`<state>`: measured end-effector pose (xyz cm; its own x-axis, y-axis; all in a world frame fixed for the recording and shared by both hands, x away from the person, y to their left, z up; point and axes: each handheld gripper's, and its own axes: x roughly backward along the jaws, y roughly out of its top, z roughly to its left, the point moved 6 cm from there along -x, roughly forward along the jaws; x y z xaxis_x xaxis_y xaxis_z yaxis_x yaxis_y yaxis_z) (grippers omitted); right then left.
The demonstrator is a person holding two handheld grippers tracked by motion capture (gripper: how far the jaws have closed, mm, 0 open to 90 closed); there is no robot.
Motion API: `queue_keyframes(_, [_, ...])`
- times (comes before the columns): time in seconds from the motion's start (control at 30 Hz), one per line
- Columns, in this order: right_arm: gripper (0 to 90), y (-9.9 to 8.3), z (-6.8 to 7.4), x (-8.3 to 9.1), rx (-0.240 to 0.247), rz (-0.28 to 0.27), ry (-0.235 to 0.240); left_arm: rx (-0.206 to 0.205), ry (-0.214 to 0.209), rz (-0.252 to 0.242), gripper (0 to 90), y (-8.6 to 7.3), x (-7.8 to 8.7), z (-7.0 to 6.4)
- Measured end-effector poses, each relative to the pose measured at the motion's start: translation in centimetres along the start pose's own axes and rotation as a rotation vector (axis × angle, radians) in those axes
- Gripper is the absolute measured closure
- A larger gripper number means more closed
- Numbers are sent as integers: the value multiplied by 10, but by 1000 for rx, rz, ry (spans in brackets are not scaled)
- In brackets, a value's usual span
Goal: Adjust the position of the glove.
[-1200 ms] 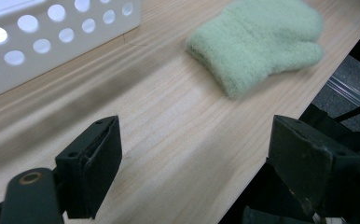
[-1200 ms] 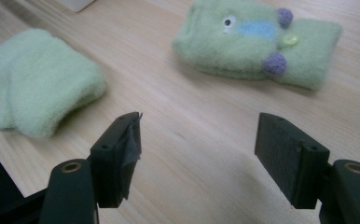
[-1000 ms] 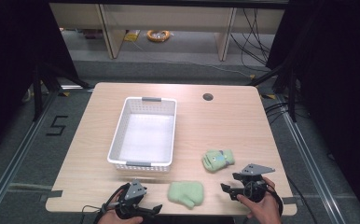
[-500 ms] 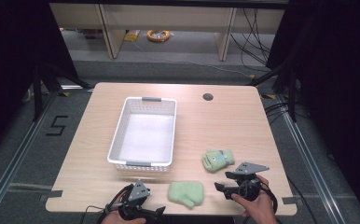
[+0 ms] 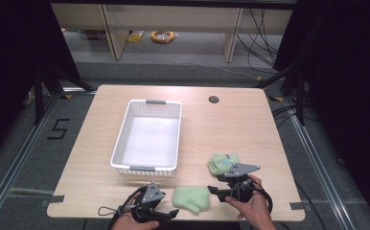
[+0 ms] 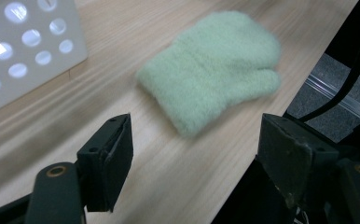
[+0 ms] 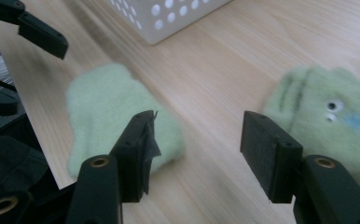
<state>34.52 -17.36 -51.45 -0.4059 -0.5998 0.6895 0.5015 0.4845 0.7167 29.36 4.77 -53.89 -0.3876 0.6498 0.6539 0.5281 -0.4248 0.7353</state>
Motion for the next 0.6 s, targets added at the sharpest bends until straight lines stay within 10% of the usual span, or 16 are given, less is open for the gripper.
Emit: queue_keyframes(0.6, [577, -4, 11, -27, 63, 105, 28, -42, -1, 55, 476, 12, -29, 2])
